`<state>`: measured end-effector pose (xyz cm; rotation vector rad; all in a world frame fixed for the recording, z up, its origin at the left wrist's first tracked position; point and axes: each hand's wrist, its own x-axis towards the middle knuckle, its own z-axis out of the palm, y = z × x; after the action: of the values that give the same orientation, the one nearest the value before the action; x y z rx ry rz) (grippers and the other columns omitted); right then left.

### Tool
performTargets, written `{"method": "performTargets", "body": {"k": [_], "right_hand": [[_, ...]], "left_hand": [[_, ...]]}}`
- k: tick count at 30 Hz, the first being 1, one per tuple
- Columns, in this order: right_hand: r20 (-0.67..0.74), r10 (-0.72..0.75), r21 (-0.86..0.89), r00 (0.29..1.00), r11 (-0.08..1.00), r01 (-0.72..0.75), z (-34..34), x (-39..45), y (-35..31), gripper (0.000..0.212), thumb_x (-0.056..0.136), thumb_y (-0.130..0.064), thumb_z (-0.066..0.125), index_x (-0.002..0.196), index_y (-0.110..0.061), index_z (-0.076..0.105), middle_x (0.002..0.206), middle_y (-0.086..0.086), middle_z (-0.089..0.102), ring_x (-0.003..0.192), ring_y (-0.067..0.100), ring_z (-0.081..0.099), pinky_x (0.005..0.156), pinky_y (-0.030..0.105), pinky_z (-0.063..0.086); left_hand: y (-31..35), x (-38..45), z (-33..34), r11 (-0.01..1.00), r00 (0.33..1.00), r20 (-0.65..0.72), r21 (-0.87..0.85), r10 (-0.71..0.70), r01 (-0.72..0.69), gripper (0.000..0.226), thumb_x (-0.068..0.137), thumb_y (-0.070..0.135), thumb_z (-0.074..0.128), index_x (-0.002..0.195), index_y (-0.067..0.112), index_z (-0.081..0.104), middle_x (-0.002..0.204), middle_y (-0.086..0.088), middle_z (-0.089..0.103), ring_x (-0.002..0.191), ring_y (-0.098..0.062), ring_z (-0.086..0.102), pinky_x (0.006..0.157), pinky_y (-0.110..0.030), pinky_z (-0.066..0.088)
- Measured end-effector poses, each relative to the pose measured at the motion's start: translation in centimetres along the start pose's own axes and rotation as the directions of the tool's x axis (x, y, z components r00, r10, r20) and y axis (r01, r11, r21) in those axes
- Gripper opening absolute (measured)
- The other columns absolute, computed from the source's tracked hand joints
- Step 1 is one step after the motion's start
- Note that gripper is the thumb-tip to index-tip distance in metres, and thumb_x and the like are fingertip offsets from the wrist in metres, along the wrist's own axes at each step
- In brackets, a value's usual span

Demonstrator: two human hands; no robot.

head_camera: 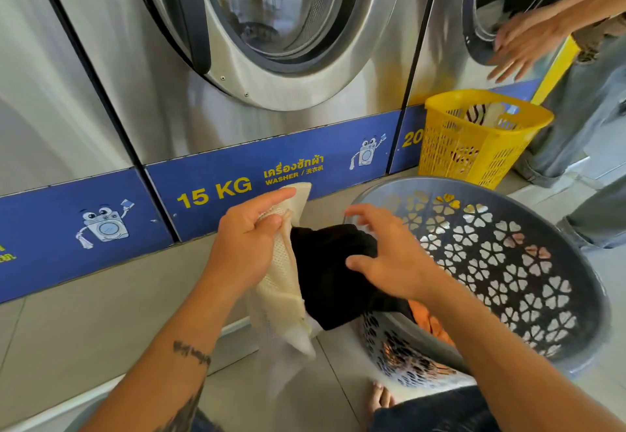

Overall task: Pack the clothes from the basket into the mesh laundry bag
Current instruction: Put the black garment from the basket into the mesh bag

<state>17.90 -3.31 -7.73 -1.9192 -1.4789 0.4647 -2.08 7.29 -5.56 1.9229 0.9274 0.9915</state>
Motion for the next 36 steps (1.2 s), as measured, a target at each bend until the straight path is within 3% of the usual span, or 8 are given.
{"method": "performTargets", "body": {"k": [3, 7, 16, 19, 25, 28, 32, 36], "right_hand": [[0.245, 0.344, 0.192, 0.906, 0.899, -0.394, -0.8, 0.0, 2.8, 0.092, 0.079, -0.028, 0.079, 0.152, -0.037, 0.025, 0.153, 0.007, 0.036, 0.138, 0.027, 0.039, 0.11, 0.045, 0.039], [0.446, 0.415, 0.438, 0.793, 0.671, -0.598, 1.0, 0.0, 4.1, 0.051, 0.082, -0.018, 0.074, 0.13, -0.024, 0.057, 0.122, 0.003, 0.069, 0.107, 0.023, 0.067, 0.086, 0.04, 0.058], [-0.258, 0.183, 0.309, 0.949, 0.946, -0.098, 1.0, -1.0, -2.0, 0.054, 0.074, -0.036, 0.075, 0.11, -0.027, 0.037, 0.101, -0.005, 0.061, 0.092, 0.015, 0.061, 0.076, 0.034, 0.047], [-0.09, -0.076, 0.317, 0.993, 0.943, 0.101, 2.7, -2.7, -2.9, 0.047, 0.077, -0.032, 0.067, 0.118, -0.025, 0.045, 0.101, -0.007, 0.064, 0.092, 0.005, 0.061, 0.082, 0.025, 0.047], [0.428, -0.268, -0.356, 0.863, 0.828, 0.433, 5.6, -1.9, -1.6, 0.017, 0.082, -0.017, 0.052, 0.093, -0.013, 0.064, 0.102, 0.003, 0.066, 0.101, 0.025, 0.053, 0.085, 0.031, 0.036], [0.405, -0.218, -0.104, 0.888, 0.954, 0.282, 4.4, -1.3, -1.7, 0.031, 0.076, -0.009, 0.056, 0.103, -0.019, 0.07, 0.107, -0.002, 0.072, 0.103, 0.016, 0.062, 0.088, 0.029, 0.049], [-0.058, -0.144, -0.088, 0.988, 0.986, 0.138, 0.0, -0.5, 0.7, 0.071, 0.068, -0.04, 0.072, 0.134, -0.042, 0.048, 0.131, -0.008, 0.055, 0.126, 0.013, 0.046, 0.105, 0.032, 0.037], [0.229, 0.255, 0.074, 0.939, 0.958, -0.278, -0.7, -0.5, 3.1, 0.086, 0.075, -0.037, 0.08, 0.143, -0.052, 0.029, 0.142, 0.001, 0.042, 0.135, 0.026, 0.042, 0.107, 0.043, 0.041]], "left_hand": [[0.1, -0.3, 0.3, 1.0, 1.0, 0.008, 0.016, 0.005, -0.005, 0.043, 0.094, 0.007, 0.051, 0.122, 0.036, 0.067, 0.128, 0.014, 0.063, 0.118, -0.001, 0.054, 0.09, -0.004, 0.033], [0.3, -0.6, 0.9, 0.999, 1.0, 0.019, 0.034, 0.008, -0.009, 0.044, 0.092, 0.006, 0.052, 0.12, 0.036, 0.067, 0.127, 0.015, 0.064, 0.113, 0.007, 0.052, 0.085, 0.006, 0.03], [1.3, -0.9, 2.4, 0.998, 0.997, 0.067, 0.029, 0.05, -0.052, 0.048, 0.092, 0.003, 0.05, 0.12, 0.038, 0.066, 0.098, 0.027, 0.066, 0.085, 0.004, 0.061, 0.073, 0.004, 0.036], [1.6, -0.7, 1.7, 0.996, 0.996, 0.029, -0.023, 0.087, -0.086, 0.049, 0.089, 0.001, 0.051, 0.117, 0.038, 0.068, 0.065, 0.026, 0.063, 0.052, 0.003, 0.051, 0.056, -0.006, 0.037], [1.8, -1.7, 1.4, 0.983, 0.974, 0.157, -0.112, 0.162, -0.146, 0.054, 0.088, 0.002, 0.05, 0.113, 0.047, 0.068, 0.116, 0.037, 0.062, 0.114, 0.011, 0.055, 0.091, -0.002, 0.036], [1.1, -1.2, 0.7, 0.991, 0.992, 0.082, -0.101, 0.091, -0.083, 0.054, 0.091, -0.002, 0.05, 0.114, 0.044, 0.068, 0.118, 0.029, 0.065, 0.115, 0.011, 0.054, 0.089, 0.0, 0.035], [0.3, -0.2, -0.9, 0.997, 0.999, 0.042, -0.074, 0.034, -0.031, 0.049, 0.092, 0.001, 0.05, 0.118, 0.039, 0.068, 0.123, 0.022, 0.063, 0.115, 0.013, 0.05, 0.084, 0.006, 0.031], [0.3, -0.5, 0.2, 1.0, 0.995, 0.099, -0.021, 0.018, -0.016, 0.047, 0.094, 0.005, 0.049, 0.12, 0.041, 0.066, 0.126, 0.021, 0.062, 0.117, 0.01, 0.051, 0.088, 0.001, 0.031]]}}
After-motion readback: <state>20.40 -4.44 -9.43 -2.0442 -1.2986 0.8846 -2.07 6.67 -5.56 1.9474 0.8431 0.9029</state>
